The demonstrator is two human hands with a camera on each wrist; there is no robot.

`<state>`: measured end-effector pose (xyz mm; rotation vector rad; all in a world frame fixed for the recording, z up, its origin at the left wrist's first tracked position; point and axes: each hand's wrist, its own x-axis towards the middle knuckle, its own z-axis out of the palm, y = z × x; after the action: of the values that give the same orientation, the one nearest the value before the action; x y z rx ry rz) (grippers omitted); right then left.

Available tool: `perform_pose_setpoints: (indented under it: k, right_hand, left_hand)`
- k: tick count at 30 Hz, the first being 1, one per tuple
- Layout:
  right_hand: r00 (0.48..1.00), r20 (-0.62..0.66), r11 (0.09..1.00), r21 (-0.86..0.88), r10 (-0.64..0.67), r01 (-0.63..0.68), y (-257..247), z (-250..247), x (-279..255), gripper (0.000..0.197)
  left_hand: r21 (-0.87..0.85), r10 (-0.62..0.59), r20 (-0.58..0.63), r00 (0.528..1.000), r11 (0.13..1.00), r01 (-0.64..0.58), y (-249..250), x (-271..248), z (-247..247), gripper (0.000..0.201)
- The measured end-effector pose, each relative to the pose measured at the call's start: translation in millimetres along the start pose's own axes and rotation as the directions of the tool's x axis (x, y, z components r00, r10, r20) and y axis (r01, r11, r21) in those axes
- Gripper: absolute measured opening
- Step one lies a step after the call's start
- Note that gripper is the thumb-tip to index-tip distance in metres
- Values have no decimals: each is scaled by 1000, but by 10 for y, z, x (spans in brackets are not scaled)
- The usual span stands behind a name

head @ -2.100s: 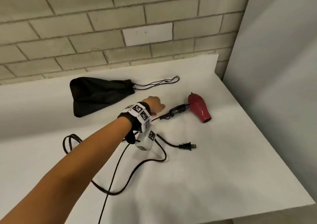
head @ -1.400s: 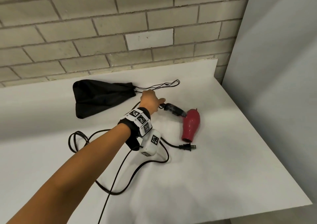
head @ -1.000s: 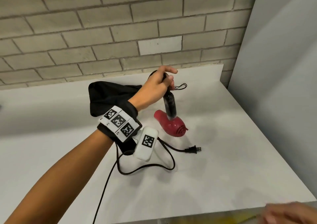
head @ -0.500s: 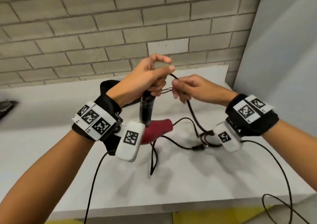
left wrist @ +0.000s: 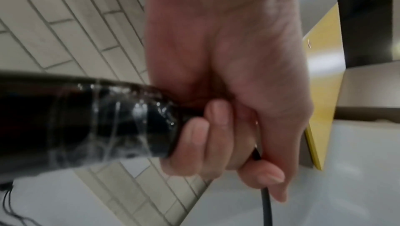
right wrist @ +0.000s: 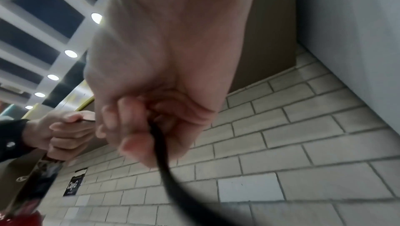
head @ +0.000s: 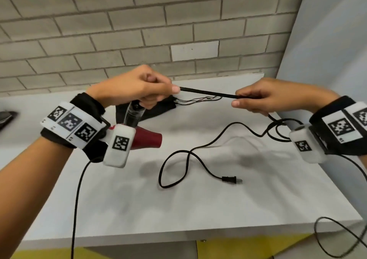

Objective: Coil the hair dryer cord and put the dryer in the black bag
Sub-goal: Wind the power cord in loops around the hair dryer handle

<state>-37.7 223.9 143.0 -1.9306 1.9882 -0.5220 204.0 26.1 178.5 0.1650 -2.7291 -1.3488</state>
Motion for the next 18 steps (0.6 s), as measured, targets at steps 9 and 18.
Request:
perform_pose_setpoints:
  k: [9,18]
  right_hand:
    - [961,-174,915,-308,216,-261,1029,184,-610,54]
    - [815,-487,882,-167,315,-441,1613,-32,-1119,19]
  left_hand:
    - [-210,-48,-202,978,978,5,-426,-332,-644,48]
    - [-416,-127,-396,910,908,-54,-807,-451,-806,48]
